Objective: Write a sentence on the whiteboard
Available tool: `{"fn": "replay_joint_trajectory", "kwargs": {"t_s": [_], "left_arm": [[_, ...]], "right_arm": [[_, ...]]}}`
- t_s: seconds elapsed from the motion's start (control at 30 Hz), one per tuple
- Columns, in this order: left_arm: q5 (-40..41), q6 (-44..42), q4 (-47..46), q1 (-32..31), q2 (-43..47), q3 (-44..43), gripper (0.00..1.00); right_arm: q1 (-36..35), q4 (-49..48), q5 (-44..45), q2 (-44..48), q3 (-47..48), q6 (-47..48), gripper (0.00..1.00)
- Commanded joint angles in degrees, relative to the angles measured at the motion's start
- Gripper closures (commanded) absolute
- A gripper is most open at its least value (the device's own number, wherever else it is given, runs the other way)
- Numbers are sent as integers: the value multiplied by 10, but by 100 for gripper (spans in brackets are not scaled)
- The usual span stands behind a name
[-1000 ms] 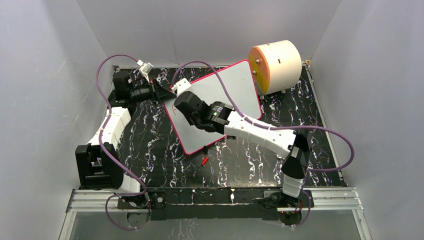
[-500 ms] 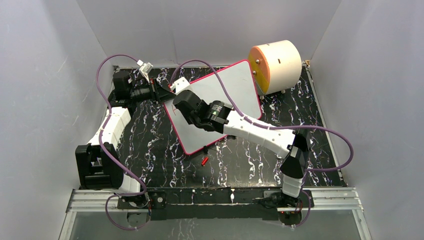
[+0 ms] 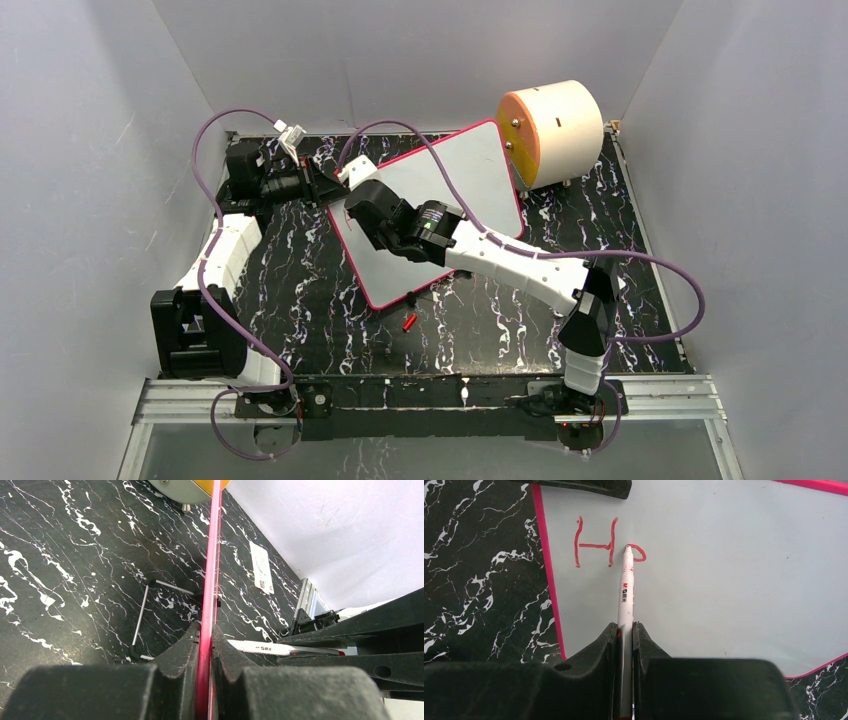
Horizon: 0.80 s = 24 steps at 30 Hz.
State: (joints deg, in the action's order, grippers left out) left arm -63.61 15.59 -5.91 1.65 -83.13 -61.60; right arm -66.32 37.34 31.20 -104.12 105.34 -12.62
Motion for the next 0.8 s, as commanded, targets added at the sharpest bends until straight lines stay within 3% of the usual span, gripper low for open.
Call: {"fn": "replay_joint_trajectory", "kwargs": {"t_s": [0.0,0.77], "left_arm": [[14,-7,40,-9,14,-1,100],[16,-8,40,-9,14,0,100]], "right_arm": [[5,1,-12,-10,24,-4,100],[5,39,-18,-4,10,-14,100]]}}
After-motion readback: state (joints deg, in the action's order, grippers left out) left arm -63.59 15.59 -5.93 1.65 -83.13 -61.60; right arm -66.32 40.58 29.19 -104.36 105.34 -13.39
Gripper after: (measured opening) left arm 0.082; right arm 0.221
